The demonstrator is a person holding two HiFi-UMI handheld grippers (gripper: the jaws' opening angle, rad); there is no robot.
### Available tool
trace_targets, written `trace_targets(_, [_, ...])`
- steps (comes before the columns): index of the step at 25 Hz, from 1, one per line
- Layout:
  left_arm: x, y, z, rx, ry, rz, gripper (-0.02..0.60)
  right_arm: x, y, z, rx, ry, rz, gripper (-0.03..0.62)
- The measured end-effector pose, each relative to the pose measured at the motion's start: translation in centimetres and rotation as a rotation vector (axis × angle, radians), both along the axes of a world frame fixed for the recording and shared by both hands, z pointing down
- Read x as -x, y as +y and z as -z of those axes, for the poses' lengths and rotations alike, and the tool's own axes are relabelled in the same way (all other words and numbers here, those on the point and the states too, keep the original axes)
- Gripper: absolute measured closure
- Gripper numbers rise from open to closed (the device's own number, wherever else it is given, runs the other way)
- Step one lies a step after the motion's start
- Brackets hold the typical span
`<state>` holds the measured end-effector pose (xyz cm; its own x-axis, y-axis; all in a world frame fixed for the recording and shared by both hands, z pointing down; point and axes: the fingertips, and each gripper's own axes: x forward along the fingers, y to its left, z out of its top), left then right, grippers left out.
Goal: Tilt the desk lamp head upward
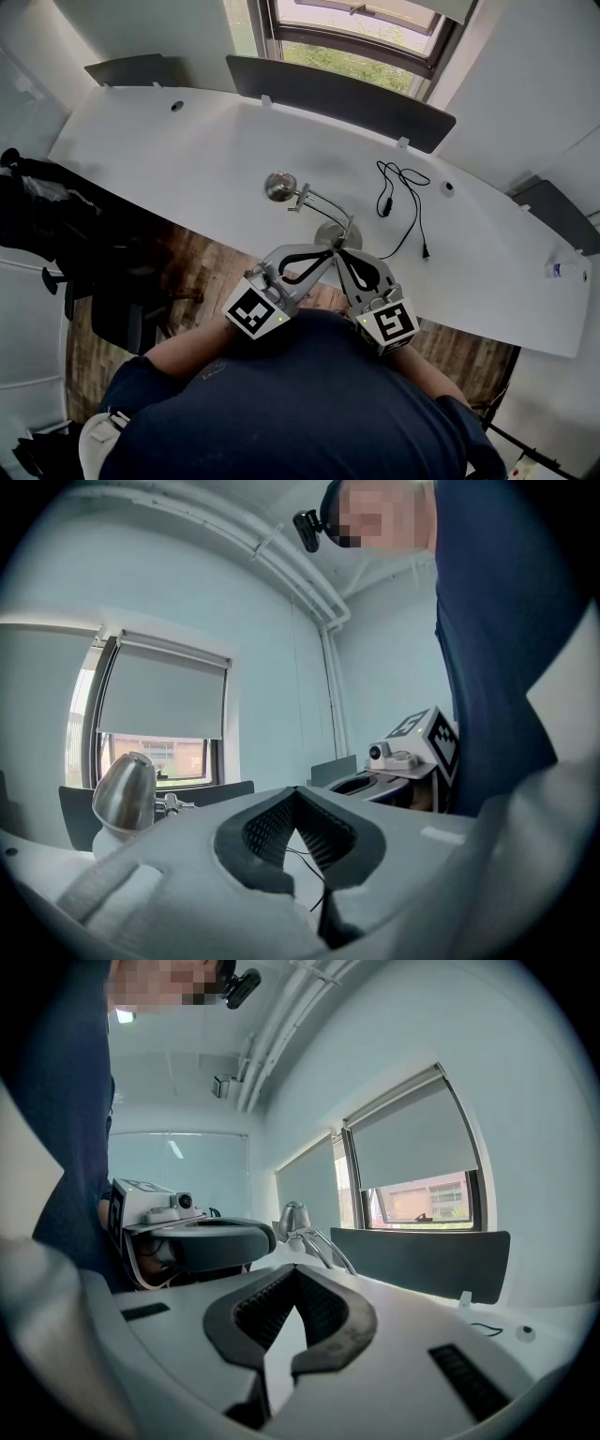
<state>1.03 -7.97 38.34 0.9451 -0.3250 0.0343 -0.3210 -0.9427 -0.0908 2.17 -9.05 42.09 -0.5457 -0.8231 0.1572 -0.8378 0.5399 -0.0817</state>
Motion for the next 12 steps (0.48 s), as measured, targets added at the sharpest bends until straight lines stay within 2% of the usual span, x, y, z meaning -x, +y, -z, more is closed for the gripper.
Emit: trace_targets(12, [-0.65, 0.31, 0.35, -0.040, -0.007, -0.025, 0.575, -0.37, -0.25, 0.33, 0.006, 0.003, -0.012, 0.583])
